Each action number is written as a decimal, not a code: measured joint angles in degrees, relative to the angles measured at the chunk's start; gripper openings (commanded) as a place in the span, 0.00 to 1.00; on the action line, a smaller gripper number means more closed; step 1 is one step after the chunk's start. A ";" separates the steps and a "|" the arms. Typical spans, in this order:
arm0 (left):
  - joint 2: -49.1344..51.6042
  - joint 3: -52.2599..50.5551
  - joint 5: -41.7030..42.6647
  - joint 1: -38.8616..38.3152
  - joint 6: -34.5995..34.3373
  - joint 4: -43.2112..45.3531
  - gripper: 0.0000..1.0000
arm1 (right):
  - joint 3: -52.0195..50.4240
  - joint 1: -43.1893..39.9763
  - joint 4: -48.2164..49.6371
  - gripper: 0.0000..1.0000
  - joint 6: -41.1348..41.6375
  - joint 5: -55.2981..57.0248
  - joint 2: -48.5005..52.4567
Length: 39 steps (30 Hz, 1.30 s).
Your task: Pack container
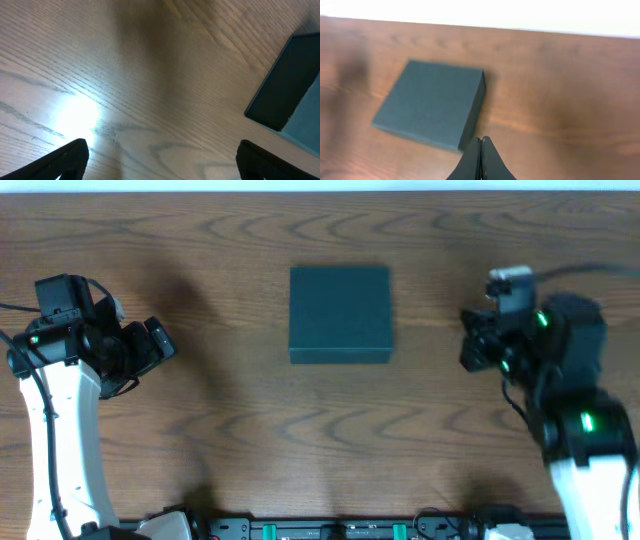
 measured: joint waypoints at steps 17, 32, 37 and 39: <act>0.02 0.00 0.00 0.00 0.00 0.00 0.95 | -40.61 -9.57 37.88 0.99 -0.52 -1.88 -38.32; 0.02 0.00 0.00 0.00 0.00 0.02 0.95 | -55.98 -9.57 50.82 0.99 -0.52 9.77 -39.01; 0.02 0.00 0.00 0.00 0.00 0.02 0.95 | -57.16 -8.90 47.10 0.99 -0.52 11.65 -39.67; 0.02 0.00 0.00 0.00 0.00 0.02 0.95 | -57.18 -8.63 45.79 0.99 -0.52 11.82 -40.44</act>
